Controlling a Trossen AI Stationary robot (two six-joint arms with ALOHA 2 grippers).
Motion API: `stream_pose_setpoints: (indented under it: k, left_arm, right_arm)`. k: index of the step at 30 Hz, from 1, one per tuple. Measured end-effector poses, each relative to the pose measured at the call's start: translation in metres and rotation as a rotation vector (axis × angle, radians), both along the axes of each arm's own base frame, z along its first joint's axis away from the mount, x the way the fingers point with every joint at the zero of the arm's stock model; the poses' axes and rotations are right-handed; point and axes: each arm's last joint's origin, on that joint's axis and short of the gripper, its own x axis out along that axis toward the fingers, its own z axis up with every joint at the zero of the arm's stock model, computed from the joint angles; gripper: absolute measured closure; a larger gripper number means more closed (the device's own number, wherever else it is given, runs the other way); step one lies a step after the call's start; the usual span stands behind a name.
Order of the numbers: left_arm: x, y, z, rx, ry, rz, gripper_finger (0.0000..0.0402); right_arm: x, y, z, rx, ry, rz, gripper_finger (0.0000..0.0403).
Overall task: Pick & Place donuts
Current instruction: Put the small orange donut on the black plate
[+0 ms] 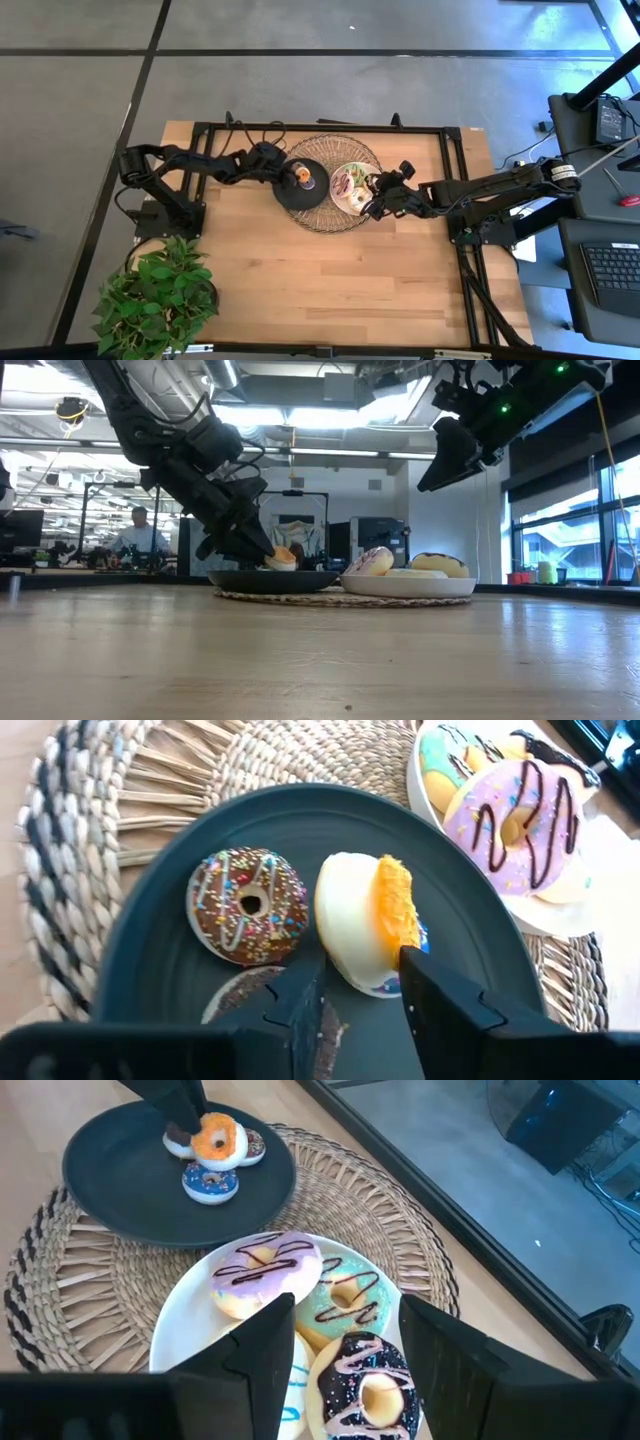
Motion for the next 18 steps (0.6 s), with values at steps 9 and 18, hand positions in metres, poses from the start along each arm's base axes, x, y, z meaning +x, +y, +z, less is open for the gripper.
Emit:
stream_pose_setpoints:
  k: [9, 18]
  left_arm:
    - [-0.007, 0.007, 0.008, -0.014, -0.024, 0.03, 0.0266]
    - [0.0, 0.0, 0.03, 0.149, -0.131, -0.032, 0.0267]
  right_arm:
    - [0.0, 0.0, 0.0, 0.001, 0.001, 0.001, 0.0221]
    - [0.0, 0.0, 0.0, 0.0, 0.007, 0.0, 0.0221]
